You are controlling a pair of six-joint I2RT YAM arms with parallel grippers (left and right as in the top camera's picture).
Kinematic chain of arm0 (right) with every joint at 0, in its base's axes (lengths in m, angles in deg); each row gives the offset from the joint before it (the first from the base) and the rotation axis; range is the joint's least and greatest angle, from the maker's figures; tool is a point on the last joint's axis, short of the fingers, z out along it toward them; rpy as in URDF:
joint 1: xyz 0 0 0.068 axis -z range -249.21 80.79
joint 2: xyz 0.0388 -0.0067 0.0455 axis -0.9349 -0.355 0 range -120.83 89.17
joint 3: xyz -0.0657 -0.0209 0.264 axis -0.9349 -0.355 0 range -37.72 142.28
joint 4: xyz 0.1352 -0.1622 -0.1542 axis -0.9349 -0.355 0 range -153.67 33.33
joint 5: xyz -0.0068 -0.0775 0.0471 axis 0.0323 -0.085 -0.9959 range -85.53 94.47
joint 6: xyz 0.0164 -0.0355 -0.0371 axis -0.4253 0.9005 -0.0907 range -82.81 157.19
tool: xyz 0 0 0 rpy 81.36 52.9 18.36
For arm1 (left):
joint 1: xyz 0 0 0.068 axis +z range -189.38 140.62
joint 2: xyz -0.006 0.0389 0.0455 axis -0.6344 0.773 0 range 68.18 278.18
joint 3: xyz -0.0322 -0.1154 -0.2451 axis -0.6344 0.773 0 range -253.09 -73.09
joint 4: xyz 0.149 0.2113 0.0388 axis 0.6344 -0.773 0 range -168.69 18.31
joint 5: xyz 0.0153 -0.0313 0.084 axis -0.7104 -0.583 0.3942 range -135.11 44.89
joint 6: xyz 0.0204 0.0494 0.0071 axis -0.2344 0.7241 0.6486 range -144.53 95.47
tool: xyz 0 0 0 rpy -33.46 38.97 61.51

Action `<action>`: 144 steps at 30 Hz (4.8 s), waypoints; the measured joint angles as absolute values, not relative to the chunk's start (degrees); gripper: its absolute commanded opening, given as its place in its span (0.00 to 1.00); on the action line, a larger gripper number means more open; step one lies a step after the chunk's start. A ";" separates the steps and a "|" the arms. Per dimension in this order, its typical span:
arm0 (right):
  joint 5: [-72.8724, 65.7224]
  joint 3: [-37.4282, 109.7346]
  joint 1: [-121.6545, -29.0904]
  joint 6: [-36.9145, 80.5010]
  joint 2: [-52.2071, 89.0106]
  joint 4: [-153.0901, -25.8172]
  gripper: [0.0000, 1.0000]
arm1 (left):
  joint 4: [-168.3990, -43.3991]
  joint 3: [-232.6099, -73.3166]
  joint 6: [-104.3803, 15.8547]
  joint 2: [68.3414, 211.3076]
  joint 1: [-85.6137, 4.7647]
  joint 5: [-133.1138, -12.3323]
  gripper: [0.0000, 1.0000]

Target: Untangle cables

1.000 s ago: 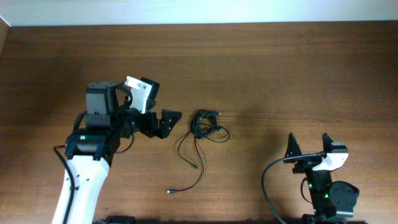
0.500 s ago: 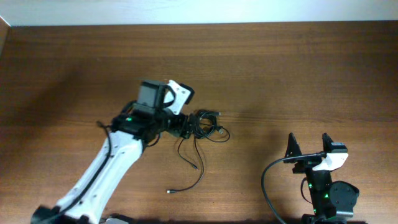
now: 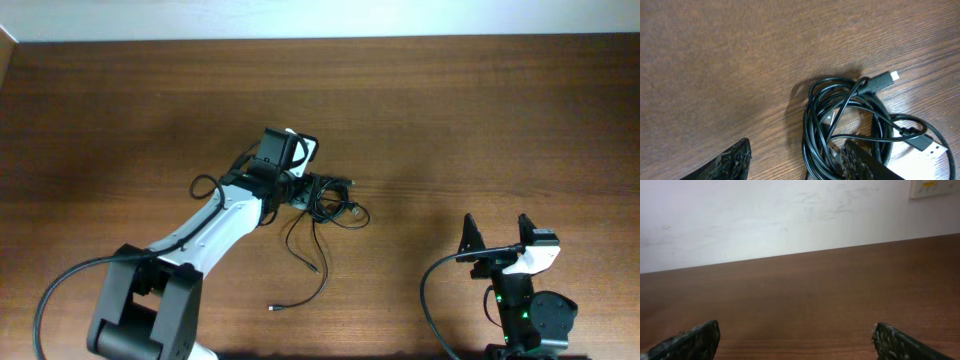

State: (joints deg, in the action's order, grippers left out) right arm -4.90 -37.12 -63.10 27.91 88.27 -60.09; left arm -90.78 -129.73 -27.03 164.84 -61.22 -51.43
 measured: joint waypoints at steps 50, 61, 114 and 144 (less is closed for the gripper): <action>-4.90 -37.12 -63.10 27.89 88.27 -60.09 0.98 | -102.46 -136.31 -36.41 145.52 -57.02 -63.02 0.00; -4.90 -37.12 -63.10 27.89 88.27 -60.09 0.98 | -102.68 -136.31 -36.38 145.52 -57.02 -63.19 0.00; -43.67 -12.42 -68.24 -12.09 42.72 -85.44 0.80 | -105.14 -136.31 -39.81 145.52 -57.02 -62.04 0.00; -28.52 -12.25 -97.70 -38.05 12.49 -8.94 0.04 | -109.91 -136.09 -41.30 146.09 -57.09 -73.77 0.00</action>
State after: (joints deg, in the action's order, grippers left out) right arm -28.52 -12.25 -97.70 -38.05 12.49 -8.94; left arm -109.91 -136.09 -41.30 146.09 -57.09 -73.77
